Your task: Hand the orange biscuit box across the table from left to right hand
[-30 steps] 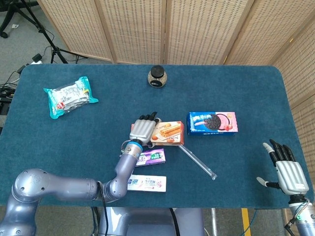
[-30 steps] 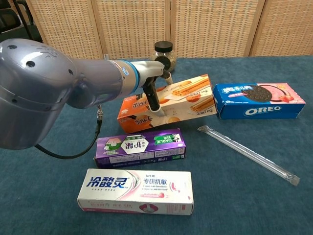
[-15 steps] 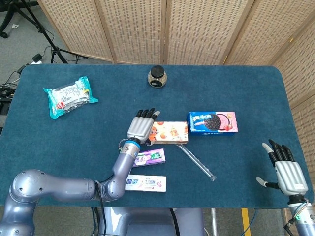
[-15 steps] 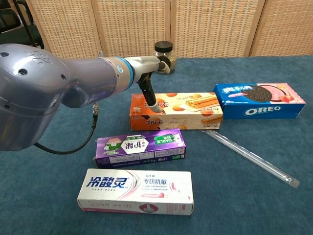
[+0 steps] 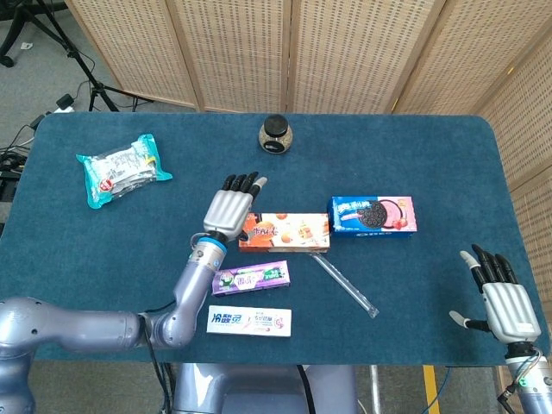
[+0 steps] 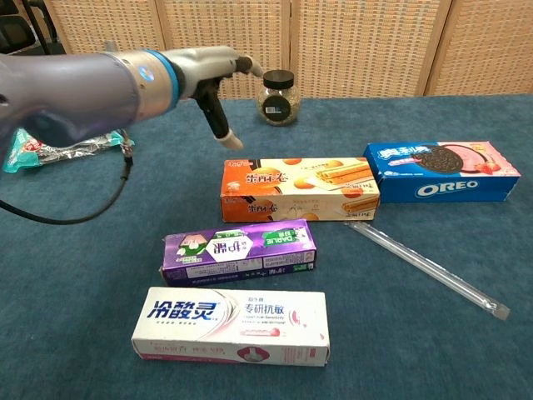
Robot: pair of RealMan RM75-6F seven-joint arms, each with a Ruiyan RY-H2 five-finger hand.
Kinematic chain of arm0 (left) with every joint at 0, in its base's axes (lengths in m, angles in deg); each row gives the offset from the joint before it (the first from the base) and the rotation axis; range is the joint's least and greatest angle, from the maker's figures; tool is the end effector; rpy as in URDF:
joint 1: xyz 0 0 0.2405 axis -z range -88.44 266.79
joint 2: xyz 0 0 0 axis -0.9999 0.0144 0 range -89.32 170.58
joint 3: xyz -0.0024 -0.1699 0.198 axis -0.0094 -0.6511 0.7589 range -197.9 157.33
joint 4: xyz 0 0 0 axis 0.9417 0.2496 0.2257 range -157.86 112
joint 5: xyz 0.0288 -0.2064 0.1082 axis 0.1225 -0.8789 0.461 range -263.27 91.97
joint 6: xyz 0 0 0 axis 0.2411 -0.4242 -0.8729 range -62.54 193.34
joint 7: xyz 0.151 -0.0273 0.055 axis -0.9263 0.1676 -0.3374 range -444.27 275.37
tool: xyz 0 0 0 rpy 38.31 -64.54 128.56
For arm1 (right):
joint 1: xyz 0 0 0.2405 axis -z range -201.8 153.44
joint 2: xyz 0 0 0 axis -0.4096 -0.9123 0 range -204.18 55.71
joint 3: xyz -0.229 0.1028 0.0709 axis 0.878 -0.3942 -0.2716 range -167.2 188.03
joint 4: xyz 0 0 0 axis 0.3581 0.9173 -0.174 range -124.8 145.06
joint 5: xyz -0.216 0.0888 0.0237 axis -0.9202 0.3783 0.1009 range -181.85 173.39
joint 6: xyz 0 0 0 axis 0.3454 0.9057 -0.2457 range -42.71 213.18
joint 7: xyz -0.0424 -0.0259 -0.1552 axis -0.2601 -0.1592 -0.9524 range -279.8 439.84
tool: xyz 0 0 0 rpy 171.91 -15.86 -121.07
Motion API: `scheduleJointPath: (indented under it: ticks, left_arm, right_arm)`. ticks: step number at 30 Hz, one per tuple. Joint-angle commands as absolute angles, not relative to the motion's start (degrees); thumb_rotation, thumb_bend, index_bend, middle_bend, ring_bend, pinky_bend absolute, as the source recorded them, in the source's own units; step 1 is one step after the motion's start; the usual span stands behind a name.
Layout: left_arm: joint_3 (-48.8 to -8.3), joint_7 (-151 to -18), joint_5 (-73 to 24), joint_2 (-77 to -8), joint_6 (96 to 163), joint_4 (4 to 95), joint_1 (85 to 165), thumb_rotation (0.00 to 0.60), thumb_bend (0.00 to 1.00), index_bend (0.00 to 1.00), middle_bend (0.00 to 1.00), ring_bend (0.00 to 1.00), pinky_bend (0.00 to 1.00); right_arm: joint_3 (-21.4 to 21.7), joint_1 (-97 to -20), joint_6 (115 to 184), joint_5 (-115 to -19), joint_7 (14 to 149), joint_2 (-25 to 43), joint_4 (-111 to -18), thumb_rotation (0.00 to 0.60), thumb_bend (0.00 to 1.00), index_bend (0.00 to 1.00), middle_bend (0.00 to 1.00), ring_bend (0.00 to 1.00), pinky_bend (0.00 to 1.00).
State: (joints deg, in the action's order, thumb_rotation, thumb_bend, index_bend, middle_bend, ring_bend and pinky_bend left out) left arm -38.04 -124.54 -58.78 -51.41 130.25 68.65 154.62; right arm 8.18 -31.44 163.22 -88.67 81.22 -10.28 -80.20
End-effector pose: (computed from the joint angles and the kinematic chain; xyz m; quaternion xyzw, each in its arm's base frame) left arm -0.0124 0.4056 -0.0457 -0.7091 -0.4023 -0.3633 0.4510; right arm -0.3378 -0.2134 0.1255 0.6196 -0.4149 0.3517 0.5659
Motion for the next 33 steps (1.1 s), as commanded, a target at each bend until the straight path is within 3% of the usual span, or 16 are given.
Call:
scheduleJointPath:
  ticks: [1, 11, 22, 33]
  left_arm:
    - [-34.2, -120.49, -50.05, -43.16, 134.37, 74.99, 148.21, 0.6, 0.2, 0.07, 0.0, 0.0, 0.0]
    - [-22.03, -106.54, -28.02, -29.74, 144.15, 79.13, 131.84, 0.6, 0.2, 0.07, 0.0, 0.0, 0.0]
    - [-10.56, -98.41, -14.37, -28.67, 154.03, 72.73, 116.0, 0.6, 0.2, 0.07, 0.0, 0.0, 0.0]
    - [-9.6, -94.64, -7.41, -31.48, 162.54, 66.04, 106.91, 0.6, 0.21, 0.07, 0.0, 0.0, 0.0]
  right_arm:
    - [8.1, -31.42, 163.32, -88.48, 80.68, -10.15, -80.3, 0.6, 0.1, 0.04, 0.0, 0.0, 0.0]
    - [7.61, -31.12, 164.1, -87.56, 78.46, -9.66, -80.82, 0.6, 0.1, 0.04, 0.0, 0.0, 0.0]
    - [7.36, -30.78, 165.26, -87.5, 76.43, -9.2, -81.21, 0.6, 0.1, 0.04, 0.0, 0.0, 0.0]
    - [7.23, -30.53, 166.42, -88.06, 75.17, -8.82, -81.4, 0.6, 0.1, 0.04, 0.0, 0.0, 0.0]
